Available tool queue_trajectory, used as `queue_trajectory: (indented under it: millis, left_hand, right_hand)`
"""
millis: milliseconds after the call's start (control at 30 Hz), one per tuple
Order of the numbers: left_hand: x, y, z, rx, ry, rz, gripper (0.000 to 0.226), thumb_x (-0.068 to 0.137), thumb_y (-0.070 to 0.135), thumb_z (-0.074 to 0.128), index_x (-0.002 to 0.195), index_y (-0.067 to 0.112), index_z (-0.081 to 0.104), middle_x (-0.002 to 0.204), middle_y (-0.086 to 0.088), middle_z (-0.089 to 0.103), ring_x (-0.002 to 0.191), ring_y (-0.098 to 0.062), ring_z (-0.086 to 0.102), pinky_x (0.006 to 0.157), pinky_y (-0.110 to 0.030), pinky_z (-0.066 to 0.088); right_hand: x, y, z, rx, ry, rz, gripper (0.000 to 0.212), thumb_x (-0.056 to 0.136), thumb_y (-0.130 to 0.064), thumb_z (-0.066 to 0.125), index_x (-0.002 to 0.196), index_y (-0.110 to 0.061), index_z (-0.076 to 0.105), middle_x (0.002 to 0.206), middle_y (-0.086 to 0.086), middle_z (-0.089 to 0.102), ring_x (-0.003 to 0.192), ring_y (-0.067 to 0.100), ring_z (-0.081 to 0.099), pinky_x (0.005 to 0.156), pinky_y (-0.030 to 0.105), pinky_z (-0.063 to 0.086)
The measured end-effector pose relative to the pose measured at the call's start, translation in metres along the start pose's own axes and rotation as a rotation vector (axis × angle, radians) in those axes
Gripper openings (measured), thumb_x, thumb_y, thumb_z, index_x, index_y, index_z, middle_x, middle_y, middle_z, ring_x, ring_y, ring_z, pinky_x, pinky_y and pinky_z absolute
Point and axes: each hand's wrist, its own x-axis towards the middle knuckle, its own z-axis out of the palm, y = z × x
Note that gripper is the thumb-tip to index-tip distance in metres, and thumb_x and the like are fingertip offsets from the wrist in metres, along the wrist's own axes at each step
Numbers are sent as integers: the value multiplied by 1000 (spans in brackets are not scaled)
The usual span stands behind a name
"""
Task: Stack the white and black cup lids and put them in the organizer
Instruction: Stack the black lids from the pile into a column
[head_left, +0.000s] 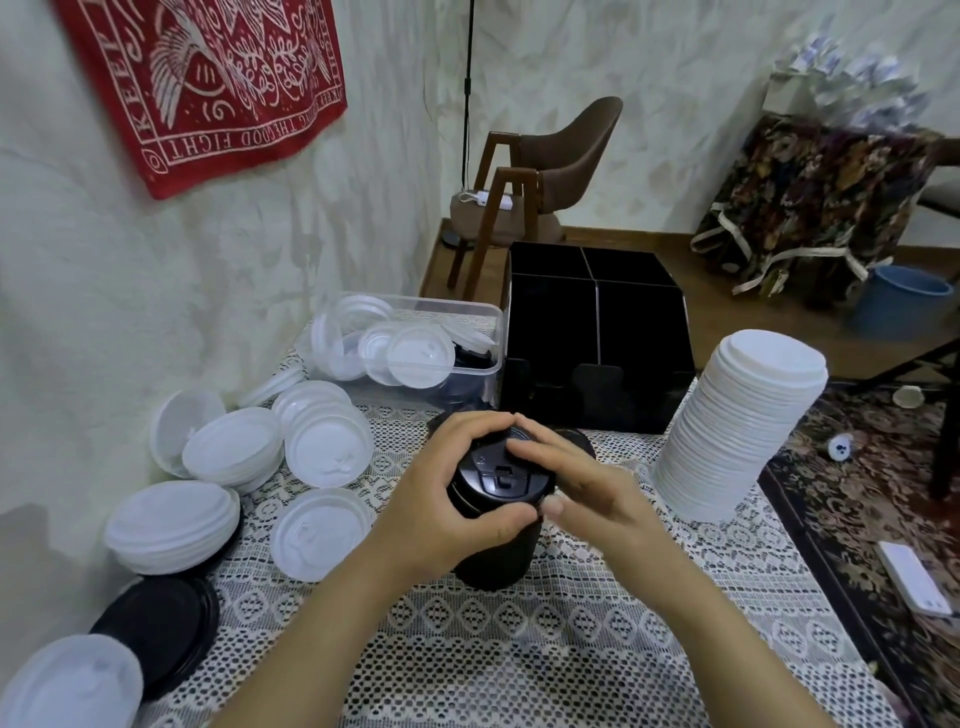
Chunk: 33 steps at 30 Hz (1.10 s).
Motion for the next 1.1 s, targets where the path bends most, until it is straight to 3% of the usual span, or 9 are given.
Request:
queue_trajectory:
  millis: [100,200,267,367,567,667,800,933,1100]
  left_hand:
    - [0,1,3,-5,26,-26,65,61,42,71,122,37,52,121,29,49,119,0,50,94,-10,38]
    - [-1,2,4,-20,28,-47,66,59,42,71,122,36,52,120,27,50,118,-3,52,92,-11,39]
    - [-1,2,4,-26,29,-56,67,59,42,72,123,35,52,119,26,51,117,-4,53,91,-11,41]
    - [0,2,4,-28,31,-66,68,59,41,72,124,34,53,119,25,52,115,-4,54,91,-12,42]
    - [-1,2,4,-32,33,-75,68,59,41,72,123,35,53,119,25,52,116,-4,54,92,-12,42]
    - [-2,2,3,-35,26,-78,68,59,41,73,123,36,53,119,25,51,115,-5,54,92,-13,42]
    - [-1,1,3,-39,29,-80,67,58,41,73,122,36,53,119,25,52,115,-5,54,93,-14,42]
    - [-2,1,4,-46,22,-98,69,59,42,73,124,36,52,119,24,52,116,-6,54,92,-16,43]
    - [-3,2,4,-61,29,-119,69,60,42,75,124,41,50,120,21,54,117,-7,55,96,-21,45]
  right_hand:
    - [4,13,-16,106,247,81,40,85,-29,62,125,-25,62,129,-7,64,127,11,54,103,26,46]
    - [16,40,-29,-219,400,265,42,91,-13,65,127,-32,54,130,-11,56,125,11,52,97,26,49]
    - [25,56,-34,-501,352,396,57,89,-25,69,140,-27,44,138,-7,43,130,16,44,107,39,42]
    - [39,68,-30,-769,296,521,83,82,-51,68,149,-21,30,151,4,33,138,24,32,113,45,32]
    - [48,68,-10,-1011,377,637,81,83,-63,57,147,-21,31,142,10,37,134,29,30,111,41,30]
    - [47,67,-14,-1010,322,579,79,84,-58,57,150,-22,30,145,5,38,137,25,29,112,41,27]
    - [42,72,-19,-931,253,579,83,84,-58,60,152,-28,23,156,4,23,144,26,17,118,46,19]
    - [38,72,-22,-909,311,548,81,82,-60,62,148,-24,31,142,6,38,134,26,29,112,41,30]
    - [31,56,-32,-653,328,403,63,84,-38,73,139,-24,46,133,2,47,124,20,44,102,32,40]
